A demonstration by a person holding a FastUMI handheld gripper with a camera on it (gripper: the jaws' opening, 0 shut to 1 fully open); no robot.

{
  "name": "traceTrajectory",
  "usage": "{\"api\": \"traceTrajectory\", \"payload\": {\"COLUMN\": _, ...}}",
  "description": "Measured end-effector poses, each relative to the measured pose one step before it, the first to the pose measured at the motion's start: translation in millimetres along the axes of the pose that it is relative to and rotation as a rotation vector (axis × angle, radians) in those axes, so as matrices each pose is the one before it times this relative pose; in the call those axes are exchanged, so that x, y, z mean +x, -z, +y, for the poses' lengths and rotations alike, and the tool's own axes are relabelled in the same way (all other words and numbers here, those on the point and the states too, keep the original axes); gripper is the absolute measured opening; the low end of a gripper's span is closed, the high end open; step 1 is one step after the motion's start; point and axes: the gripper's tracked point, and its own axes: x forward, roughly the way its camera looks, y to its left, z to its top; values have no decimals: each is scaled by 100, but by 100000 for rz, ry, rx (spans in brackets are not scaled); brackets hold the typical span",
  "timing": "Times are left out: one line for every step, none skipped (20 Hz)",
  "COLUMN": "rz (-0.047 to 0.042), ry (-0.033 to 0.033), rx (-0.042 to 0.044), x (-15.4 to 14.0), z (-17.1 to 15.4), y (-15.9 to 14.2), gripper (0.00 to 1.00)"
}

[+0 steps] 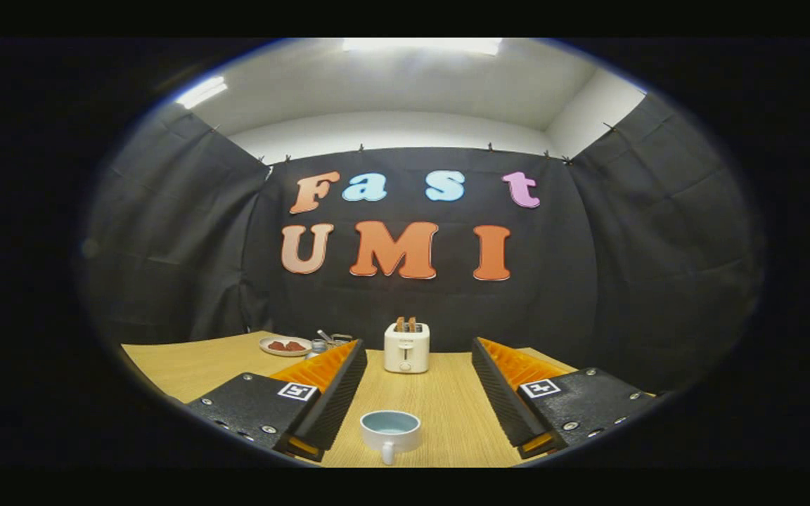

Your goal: Take the bottle from table, then pour the juice into the cup, finally place the bottle on the coaster

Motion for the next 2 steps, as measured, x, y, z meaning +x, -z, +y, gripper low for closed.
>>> {"api": "traceTrajectory", "payload": {"rz": -58, "ry": -96, "rx": -30, "x": -44, "z": 93, "y": -57, "gripper": 89}}
{"api": "traceTrajectory", "payload": {"rz": -174, "ry": -153, "rx": 1, "x": 1, "z": 18, "y": -75, "gripper": 89}}
